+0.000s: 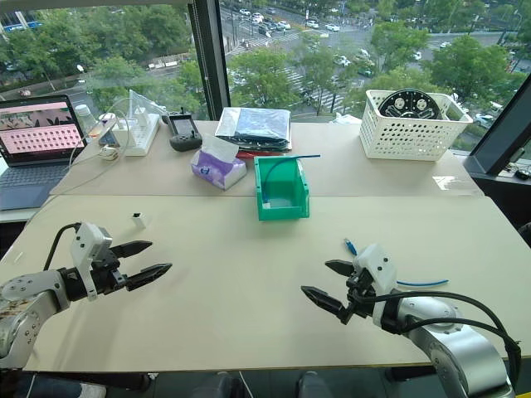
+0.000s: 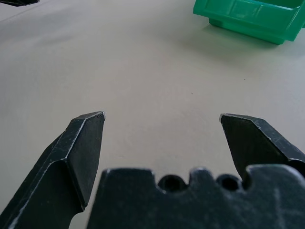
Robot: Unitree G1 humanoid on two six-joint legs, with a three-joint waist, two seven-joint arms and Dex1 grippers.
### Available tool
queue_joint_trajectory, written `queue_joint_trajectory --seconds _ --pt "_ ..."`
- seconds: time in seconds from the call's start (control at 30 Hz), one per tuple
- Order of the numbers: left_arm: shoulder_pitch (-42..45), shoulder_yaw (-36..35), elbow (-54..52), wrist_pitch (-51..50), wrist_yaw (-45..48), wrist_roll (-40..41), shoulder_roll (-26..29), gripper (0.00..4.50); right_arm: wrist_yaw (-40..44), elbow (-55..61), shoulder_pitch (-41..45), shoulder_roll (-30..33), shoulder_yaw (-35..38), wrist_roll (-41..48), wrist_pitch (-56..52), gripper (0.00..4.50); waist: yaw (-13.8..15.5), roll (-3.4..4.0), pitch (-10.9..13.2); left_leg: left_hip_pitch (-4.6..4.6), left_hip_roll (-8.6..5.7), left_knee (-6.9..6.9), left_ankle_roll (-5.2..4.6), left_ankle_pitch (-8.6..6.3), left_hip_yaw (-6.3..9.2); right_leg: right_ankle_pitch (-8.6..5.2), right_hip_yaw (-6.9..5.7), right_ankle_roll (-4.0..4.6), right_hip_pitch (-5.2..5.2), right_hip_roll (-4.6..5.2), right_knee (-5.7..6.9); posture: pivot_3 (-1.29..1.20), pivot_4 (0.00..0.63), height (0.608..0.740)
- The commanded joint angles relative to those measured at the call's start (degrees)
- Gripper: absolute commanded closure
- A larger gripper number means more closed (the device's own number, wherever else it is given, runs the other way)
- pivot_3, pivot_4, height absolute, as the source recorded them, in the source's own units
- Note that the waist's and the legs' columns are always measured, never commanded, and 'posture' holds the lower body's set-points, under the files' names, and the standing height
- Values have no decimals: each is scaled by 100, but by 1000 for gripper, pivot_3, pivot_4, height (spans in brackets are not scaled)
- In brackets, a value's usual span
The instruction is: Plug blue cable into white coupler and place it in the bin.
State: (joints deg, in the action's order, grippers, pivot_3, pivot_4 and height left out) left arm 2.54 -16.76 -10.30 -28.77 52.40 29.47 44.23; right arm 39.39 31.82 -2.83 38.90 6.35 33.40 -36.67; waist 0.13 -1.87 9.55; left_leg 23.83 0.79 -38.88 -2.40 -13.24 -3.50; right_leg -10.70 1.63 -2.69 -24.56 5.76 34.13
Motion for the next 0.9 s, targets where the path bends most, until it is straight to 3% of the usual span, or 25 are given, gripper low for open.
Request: queue_joint_trajectory --seconds 0.03,0.3,0.43,0.63,0.9 --pt "241 41 -35 -234 263 198 246 0 62 -50 144 92 262 -8 158 22 1 0 0 0 0 0 0 0 0 0 0 0 0 0 0 0 150 740" --pt "1071 500 -563 -1456 1202 1221 817 0 162 -1457 557 781 888 -651 509 22 34 -2 1 -5 1 -12 3 2 -4 -5 0 -7 13 -6 -2 0 150 740" --pt "809 720 -777 -1277 1370 1039 941 0 406 -2440 878 1036 698 -1086 858 22 -23 1 1 -6 4 -2 11 -4 -9 10 3 -15 9 -37 1 0 150 740" --pt "680 734 -920 -1272 1195 1043 823 0 649 -3324 1565 906 274 -1311 881 22 -87 3 2 -8 9 -4 14 -3 -6 8 6 -12 11 -49 5 0 150 740" --pt "141 433 -1210 -1303 975 1109 818 0 945 -3309 1980 709 45 -1142 546 22 -74 4 3 -9 14 -2 12 -4 4 11 12 -11 9 -44 6 0 150 740"
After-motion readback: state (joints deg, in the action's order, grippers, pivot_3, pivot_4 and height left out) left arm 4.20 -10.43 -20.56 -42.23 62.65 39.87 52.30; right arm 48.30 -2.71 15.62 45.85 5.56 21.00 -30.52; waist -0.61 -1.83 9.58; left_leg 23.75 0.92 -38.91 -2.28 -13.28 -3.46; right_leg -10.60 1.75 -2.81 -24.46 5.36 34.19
